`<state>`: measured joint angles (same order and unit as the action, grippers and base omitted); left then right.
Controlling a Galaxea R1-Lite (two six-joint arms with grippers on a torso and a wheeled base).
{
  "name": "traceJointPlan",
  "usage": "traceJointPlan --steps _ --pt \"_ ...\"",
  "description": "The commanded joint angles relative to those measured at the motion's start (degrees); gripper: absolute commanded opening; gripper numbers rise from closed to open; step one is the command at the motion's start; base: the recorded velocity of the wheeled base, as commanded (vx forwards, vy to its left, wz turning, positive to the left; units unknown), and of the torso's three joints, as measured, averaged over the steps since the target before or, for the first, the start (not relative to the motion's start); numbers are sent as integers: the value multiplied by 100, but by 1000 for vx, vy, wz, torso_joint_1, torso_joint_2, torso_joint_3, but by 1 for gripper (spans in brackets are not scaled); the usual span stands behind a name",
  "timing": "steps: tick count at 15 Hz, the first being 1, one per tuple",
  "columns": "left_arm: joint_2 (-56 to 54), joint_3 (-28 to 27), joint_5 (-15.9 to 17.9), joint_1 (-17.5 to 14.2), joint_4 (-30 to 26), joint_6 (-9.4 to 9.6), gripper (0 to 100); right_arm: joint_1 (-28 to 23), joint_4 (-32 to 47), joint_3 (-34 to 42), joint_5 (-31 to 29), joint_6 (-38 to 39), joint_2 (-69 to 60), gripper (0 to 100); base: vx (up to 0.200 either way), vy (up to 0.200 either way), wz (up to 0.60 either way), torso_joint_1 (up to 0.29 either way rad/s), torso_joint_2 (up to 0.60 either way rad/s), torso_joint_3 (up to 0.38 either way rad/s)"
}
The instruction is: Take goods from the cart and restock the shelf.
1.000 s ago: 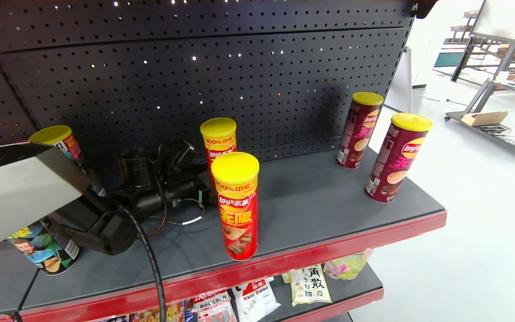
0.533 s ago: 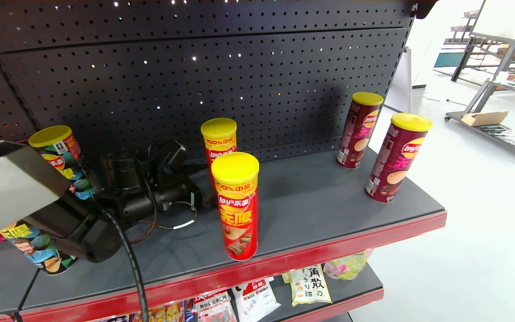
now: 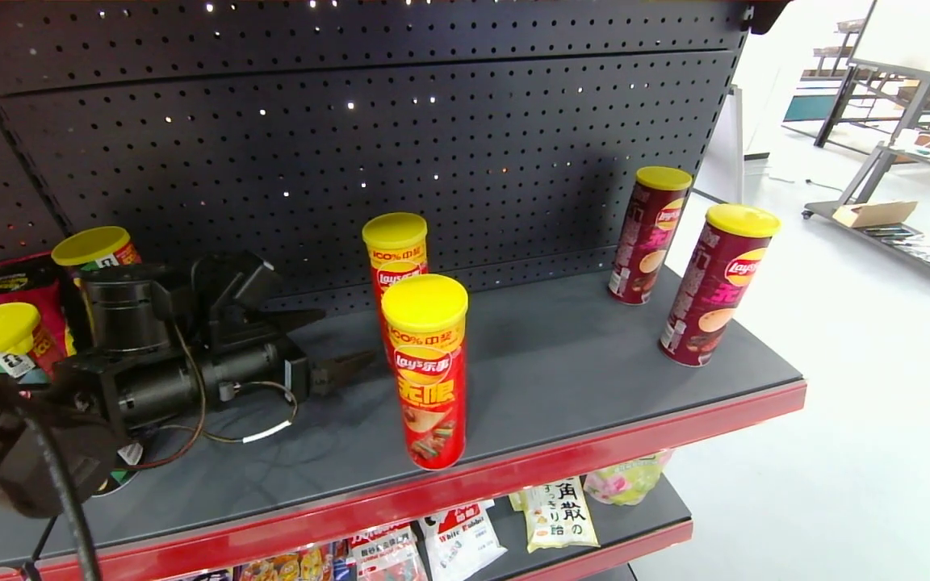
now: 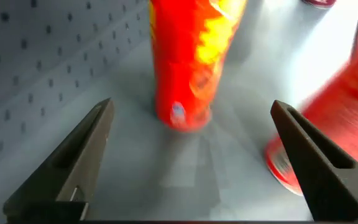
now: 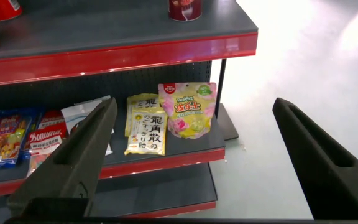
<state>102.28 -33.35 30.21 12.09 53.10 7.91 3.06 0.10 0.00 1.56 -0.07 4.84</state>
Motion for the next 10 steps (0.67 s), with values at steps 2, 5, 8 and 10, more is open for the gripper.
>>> traceJointPlan --steps 2,5,8,10 --pt "-1360 593 3 -23 -608 -18 100 2 -1 0 2 -1 8 100 0 0 0 0 0 0" --pt "-3074 690 -305 -49 -2322 17 100 2 -1 0 2 -1 8 100 0 0 0 0 0 0" --pt "-4735 628 -2221 -49 -4387 26 100 2 -1 0 2 -1 8 100 0 0 0 0 0 0" --pt "-5368 620 -3504 -76 -4827 -255 100 2 -1 0 2 -1 8 100 0 0 0 0 0 0"
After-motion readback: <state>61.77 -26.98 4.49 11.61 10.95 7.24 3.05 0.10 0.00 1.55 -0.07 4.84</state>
